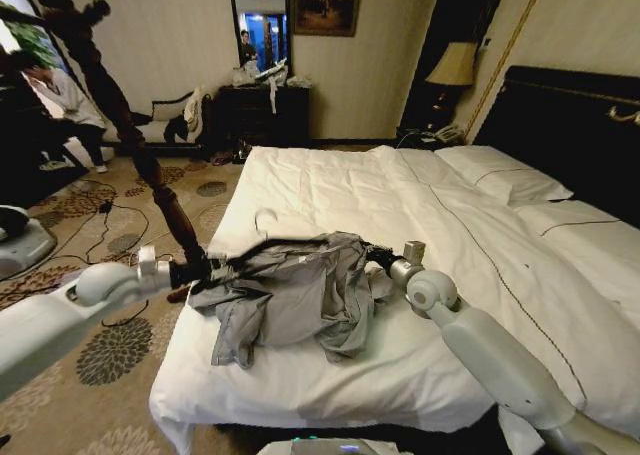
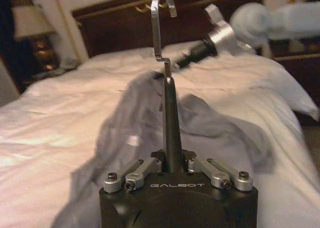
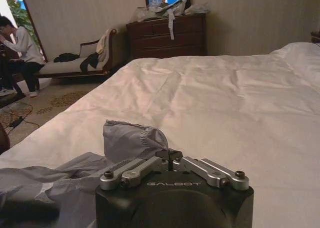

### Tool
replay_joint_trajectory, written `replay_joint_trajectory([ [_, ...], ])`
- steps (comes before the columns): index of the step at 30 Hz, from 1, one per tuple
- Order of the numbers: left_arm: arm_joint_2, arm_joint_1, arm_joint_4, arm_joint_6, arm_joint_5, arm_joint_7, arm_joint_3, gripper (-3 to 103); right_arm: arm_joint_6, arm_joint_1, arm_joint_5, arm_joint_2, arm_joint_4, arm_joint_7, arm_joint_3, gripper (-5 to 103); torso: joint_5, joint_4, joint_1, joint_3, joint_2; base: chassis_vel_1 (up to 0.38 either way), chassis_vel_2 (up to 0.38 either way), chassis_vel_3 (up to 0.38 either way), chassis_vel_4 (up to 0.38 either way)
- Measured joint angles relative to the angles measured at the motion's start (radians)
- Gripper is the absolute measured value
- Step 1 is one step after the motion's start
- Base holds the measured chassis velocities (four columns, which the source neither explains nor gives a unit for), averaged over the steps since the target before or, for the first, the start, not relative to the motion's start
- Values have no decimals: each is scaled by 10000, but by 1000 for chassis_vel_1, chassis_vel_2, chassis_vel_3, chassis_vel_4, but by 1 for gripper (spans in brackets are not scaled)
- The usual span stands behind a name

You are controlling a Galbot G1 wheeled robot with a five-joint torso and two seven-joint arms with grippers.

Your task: Pick up the clothes from the bed and hang them on the clothes hanger.

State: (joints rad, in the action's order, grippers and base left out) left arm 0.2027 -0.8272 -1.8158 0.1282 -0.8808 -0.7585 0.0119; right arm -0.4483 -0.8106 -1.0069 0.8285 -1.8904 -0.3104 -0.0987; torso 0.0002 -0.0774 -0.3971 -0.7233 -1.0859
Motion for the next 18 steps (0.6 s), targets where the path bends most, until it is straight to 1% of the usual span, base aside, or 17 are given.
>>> replay_joint_trajectory([
  [2, 158, -32, 157, 3, 35, -52, 57, 16, -9, 97, -16, -11, -77, -24, 58, 0, 0, -5, -1, -1, 0, 0, 0, 0, 0],
  [4, 462, 167, 316, -35, 122, 8, 359, 16, -32, 182, -85, -12, -186, -72, 106, 0, -3, -4, -1, -2, 1, 0, 0, 0, 0],
  [5, 462, 167, 316, -35, 122, 8, 359, 16, -32, 182, -85, -12, -186, -72, 106, 0, -3, -4, -1, -2, 1, 0, 0, 0, 0],
  [6, 698, 509, 458, -81, 212, 96, 747, 16, -51, 195, -125, -26, -286, -96, 123, 0, -3, -4, -1, -1, 0, 0, 0, 0, 0],
  [8, 1051, 830, 676, -140, 313, 198, 1082, 16, -70, 131, -147, -87, -427, -112, 128, 0, -4, -4, -1, -1, 0, 0, 0, 0, 0],
  [9, 1051, 830, 676, -140, 313, 198, 1082, 16, -70, 131, -147, -87, -427, -112, 128, 0, -4, -4, -1, -1, 0, 0, 0, 0, 0],
  [12, 1647, 1121, 953, -298, 330, 376, 1384, 16, -85, -110, -209, -234, -775, -116, 53, 0, 0, -6, -2, -2, 0, 0, 0, 0, 0],
  [13, 1647, 1121, 953, -298, 330, 376, 1384, 16, -85, -110, -209, -234, -775, -116, 53, 0, 0, -6, -2, -2, 0, 0, 0, 0, 0],
  [15, 1976, 1250, 1133, -403, 346, 462, 1534, 16, -93, -231, -261, -344, -1081, -118, 10, 0, -1, -6, -1, -1, 0, 0, 0, 0, 0],
  [16, 1976, 1250, 1133, -403, 346, 462, 1534, 16, -93, -231, -261, -344, -1081, -118, 10, 0, -1, -6, -1, -1, 0, 0, 0, 0, 0],
  [18, 2269, 1438, 1256, -537, 281, 536, 1865, 16, -126, -280, -372, -470, -1429, -135, 6, 0, -2, -4, -2, -1, 0, 0, 0, 0, 0],
])
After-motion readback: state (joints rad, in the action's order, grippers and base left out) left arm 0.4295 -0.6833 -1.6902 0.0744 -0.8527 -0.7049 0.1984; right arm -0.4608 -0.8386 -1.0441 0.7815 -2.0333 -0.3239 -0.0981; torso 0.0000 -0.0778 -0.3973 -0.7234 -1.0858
